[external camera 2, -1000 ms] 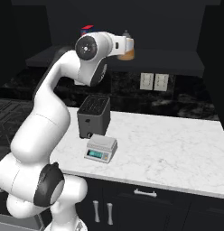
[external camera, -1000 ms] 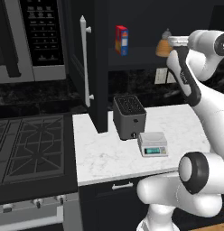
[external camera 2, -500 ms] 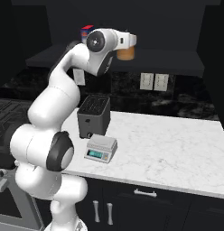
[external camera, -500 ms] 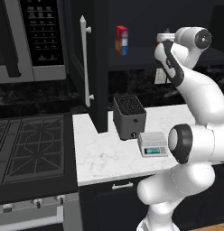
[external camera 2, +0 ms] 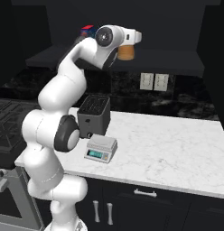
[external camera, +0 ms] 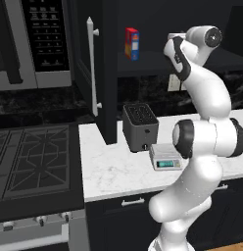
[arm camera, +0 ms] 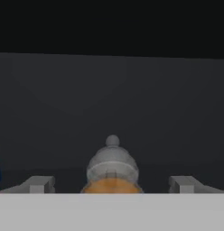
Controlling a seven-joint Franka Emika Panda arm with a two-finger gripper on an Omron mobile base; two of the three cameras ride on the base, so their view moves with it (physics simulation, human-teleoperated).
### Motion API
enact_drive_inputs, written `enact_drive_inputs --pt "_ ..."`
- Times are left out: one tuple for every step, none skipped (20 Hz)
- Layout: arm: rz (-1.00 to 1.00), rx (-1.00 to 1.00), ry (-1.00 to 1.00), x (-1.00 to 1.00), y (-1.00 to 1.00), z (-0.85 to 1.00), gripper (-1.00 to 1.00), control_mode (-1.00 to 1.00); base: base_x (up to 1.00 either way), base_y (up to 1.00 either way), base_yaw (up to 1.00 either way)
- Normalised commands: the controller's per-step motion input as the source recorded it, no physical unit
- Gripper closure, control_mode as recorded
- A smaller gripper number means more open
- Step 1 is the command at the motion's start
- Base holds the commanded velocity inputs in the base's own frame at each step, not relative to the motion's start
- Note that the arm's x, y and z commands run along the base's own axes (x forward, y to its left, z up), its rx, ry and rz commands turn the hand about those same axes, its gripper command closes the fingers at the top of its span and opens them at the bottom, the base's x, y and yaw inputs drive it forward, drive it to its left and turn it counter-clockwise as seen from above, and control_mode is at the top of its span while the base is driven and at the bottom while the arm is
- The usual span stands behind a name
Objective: Pick the honey bottle and place it on the digital scale for weighing, and close the cabinet.
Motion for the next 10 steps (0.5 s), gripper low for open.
enact_drive_inputs --pt "0.00 0.00 0.00 0.51 -0.07 -0.09 -1.00 -1.00 0.00 0.00 0.00" --pt "0.00 0.00 0.00 0.48 -0.05 -0.12 -1.00 -1.00 0.00 0.00 0.00" --pt "0.00 0.00 0.00 0.48 -0.04 -0.14 -1.00 -1.00 0.00 0.00 0.00" --pt "0.00 0.00 0.00 0.41 -0.01 -0.14 -1.00 -1.00 0.00 0.00 0.00" --pt "0.00 0.00 0.00 0.42 -0.02 -0.16 -1.00 -1.00 0.00 0.00 0.00" --pt "0.00 0.00 0.00 0.38 0.00 -0.19 -1.00 -1.00 0.00 0.00 0.00" --pt "0.00 0.00 0.00 0.39 -0.01 -0.20 -1.00 -1.00 0.00 0.00 0.00" --pt "0.00 0.00 0.00 0.39 -0.04 -0.21 -1.00 -1.00 0.00 0.00 0.00" --pt "0.00 0.00 0.00 0.41 -0.01 -0.22 -1.00 -1.00 0.00 0.00 0.00" --pt "0.00 0.00 0.00 0.44 0.00 -0.28 1.00 -1.00 0.00 0.00 0.00"
